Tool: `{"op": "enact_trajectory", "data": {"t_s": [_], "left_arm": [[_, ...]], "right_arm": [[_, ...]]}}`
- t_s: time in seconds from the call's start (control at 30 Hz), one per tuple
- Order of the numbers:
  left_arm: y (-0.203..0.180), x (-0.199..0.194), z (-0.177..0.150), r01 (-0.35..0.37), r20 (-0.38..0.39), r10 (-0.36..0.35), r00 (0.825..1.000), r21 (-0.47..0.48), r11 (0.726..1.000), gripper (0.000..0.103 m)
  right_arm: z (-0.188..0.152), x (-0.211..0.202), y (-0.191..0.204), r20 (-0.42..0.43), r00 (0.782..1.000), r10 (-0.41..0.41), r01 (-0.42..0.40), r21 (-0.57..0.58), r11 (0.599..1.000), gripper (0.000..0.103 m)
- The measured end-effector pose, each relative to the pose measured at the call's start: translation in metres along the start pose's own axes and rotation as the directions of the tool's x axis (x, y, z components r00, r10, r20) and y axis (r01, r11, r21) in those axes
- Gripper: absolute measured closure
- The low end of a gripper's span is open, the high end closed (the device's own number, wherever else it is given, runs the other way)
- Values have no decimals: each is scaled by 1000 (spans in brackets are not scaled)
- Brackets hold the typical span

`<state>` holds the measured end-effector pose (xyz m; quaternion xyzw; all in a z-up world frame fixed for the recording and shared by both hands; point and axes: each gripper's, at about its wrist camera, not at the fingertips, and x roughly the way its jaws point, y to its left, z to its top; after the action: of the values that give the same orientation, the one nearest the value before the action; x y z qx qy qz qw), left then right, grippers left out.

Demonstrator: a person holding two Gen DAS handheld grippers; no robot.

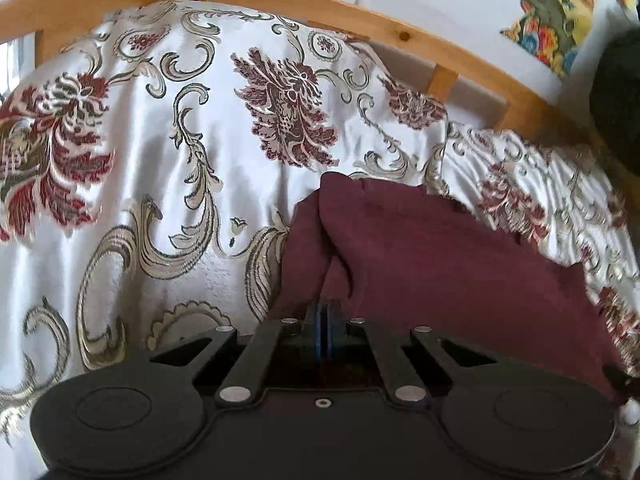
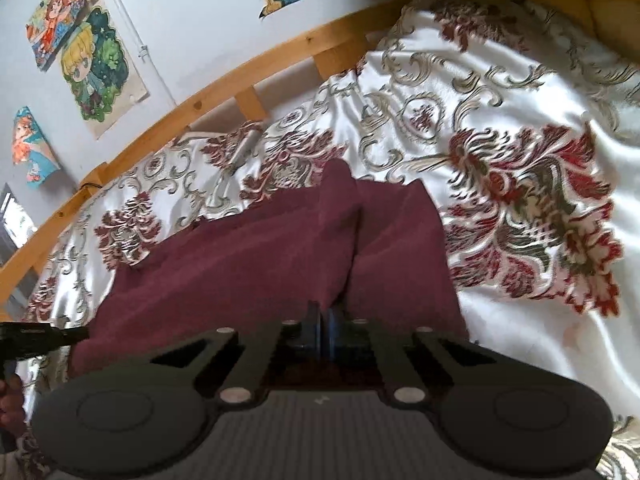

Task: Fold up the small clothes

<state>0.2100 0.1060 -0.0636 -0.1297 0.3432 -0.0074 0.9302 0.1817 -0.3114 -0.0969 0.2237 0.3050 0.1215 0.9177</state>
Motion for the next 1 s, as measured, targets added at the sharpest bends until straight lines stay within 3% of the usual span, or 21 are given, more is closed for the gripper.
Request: {"op": "enact_trajectory", "data": {"t_s": [0.07, 0.13, 0.17, 0.37, 0.4, 0.47, 0.5, 0.6, 0.7, 0.9, 0.97, 1.0], "left_arm": [[-1, 1, 0, 5, -2, -5, 1000, 16, 1000, 101], [0, 4, 0, 11, -5, -11, 1000, 13, 1000, 101], [2, 6, -1, 16, -8, -16, 1000, 1, 1000, 101], [6, 10, -1, 40, -15, -40, 999, 8, 999, 101], [7, 10, -1, 48, -15, -47, 999, 5, 999, 101], [11, 10, 0, 60, -13, -60, 998, -12, 998, 101], [12, 9, 1, 68, -10, -68, 998, -27, 997, 101], [18, 5, 2, 92, 8, -92, 996, -70, 993, 101], [22, 3, 3, 103, 15, -103, 995, -54, 993, 101], [31, 5, 1, 102, 9, -101, 995, -77, 992, 101], [28, 3, 1, 101, 15, -101, 995, -59, 993, 101], [25, 2, 1, 102, 17, -101, 995, -44, 994, 101]], "right_arm": [[6, 3, -1, 7, 1000, 14, -14, -18, 1000, 92], [15, 10, -3, 16, 1000, 18, -17, -21, 1000, 67], [21, 14, -3, 25, 999, 21, -21, -32, 999, 62], [82, 83, 6, -6, 999, -39, 38, -173, 984, 48], [90, 98, 7, -25, 998, -52, 46, -181, 982, 49], [98, 119, 8, -70, 995, -71, 57, -191, 980, 87], [100, 125, 9, -82, 993, -79, 61, -200, 978, 99], [101, 113, 11, 7, 997, -82, 82, -234, 969, 100], [109, 101, -1, 77, 992, -98, 110, -161, 981, 100], [102, 119, -23, -42, 989, -144, 140, -82, 987, 99], [101, 116, -17, -36, 987, -154, 149, -104, 983, 97], [103, 113, -12, -26, 987, -160, 156, -125, 980, 82]]}}
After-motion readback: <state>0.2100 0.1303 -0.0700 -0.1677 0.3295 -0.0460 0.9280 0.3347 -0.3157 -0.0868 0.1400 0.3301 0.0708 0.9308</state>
